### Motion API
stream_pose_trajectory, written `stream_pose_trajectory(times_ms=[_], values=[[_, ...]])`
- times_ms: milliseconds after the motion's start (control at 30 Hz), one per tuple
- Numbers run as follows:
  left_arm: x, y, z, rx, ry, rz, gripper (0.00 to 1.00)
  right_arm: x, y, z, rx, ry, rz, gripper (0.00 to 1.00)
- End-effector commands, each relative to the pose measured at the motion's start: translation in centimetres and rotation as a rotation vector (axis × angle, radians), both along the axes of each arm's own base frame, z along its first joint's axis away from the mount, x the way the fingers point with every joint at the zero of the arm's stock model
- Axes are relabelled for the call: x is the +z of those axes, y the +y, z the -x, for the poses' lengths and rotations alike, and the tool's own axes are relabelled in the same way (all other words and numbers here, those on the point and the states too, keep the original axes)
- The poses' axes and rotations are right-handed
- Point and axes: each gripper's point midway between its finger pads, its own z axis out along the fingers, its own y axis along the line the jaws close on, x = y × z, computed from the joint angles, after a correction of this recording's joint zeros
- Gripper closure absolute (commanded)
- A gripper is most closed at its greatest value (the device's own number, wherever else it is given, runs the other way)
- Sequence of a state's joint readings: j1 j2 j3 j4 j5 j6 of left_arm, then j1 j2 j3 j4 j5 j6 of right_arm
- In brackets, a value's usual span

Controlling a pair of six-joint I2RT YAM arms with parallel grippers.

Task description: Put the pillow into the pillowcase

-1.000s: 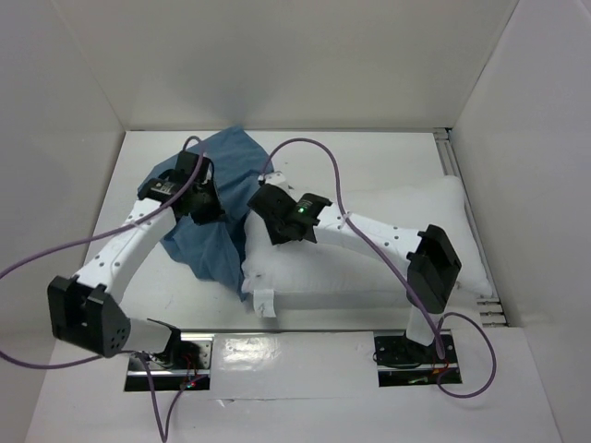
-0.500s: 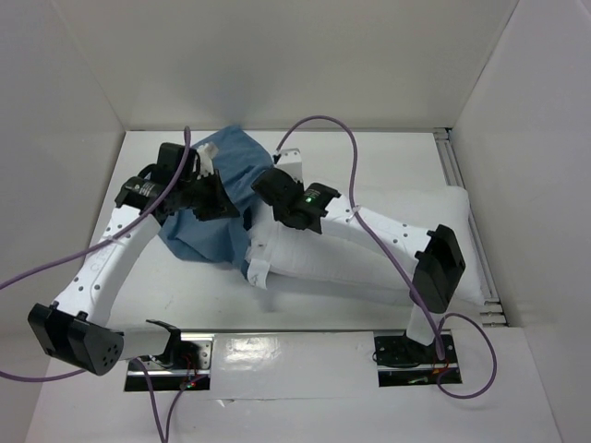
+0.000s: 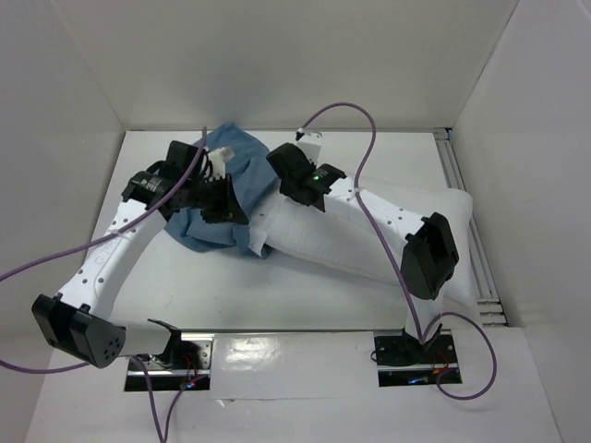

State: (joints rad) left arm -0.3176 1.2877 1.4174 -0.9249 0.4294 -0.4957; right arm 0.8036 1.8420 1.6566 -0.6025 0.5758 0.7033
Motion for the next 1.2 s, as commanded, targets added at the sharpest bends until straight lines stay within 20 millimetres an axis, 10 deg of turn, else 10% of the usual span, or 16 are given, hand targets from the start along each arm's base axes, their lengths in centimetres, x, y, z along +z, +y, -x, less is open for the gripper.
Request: stream_pose_trajectory(times_ms=[0, 267, 500, 667, 733, 833, 1167], values=[[-2.0, -1.0, 3.2, -0.098, 0.109, -0.036, 1.0, 6.7, -1.9, -5.2, -0.184, -0.212, -0.184, 1.0], [-1.1, -2.4, 3.1, -0.142, 0.101, -0.048, 1.0, 5.8, -1.3, -7.4, -0.175, -0.175, -0.2, 1.0], [6.8, -7.3, 1.3, -0.263, -0.012, 0.239, 1.0, 0.5, 0.5, -8.6, -0.201, -0.104, -0.106, 1.0], [3.9, -7.4, -0.1, -0.228, 0.054, 0.19, 0.84, -0.6, 2.1, -7.2, -0.063, -0.035, -0.182, 1.0], [2.2, -6.3, -1.1, -0.18, 0.078, 0.147, 0.65, 3.6, 2.1, -6.4, 0.006, -0.107, -0.315, 0.8], [1.6, -4.8, -2.2, -0.125, 0.092, 0.143, 0.48, 3.0, 0.2, -4.1, 0.049, -0.094, -0.344, 0.48], [1.5, -1.5, -9.7, 0.047, -0.014, 0.021, 0.44, 6.8, -8.8, 0.7, 0.013, -0.071, -0.16, 0.14]])
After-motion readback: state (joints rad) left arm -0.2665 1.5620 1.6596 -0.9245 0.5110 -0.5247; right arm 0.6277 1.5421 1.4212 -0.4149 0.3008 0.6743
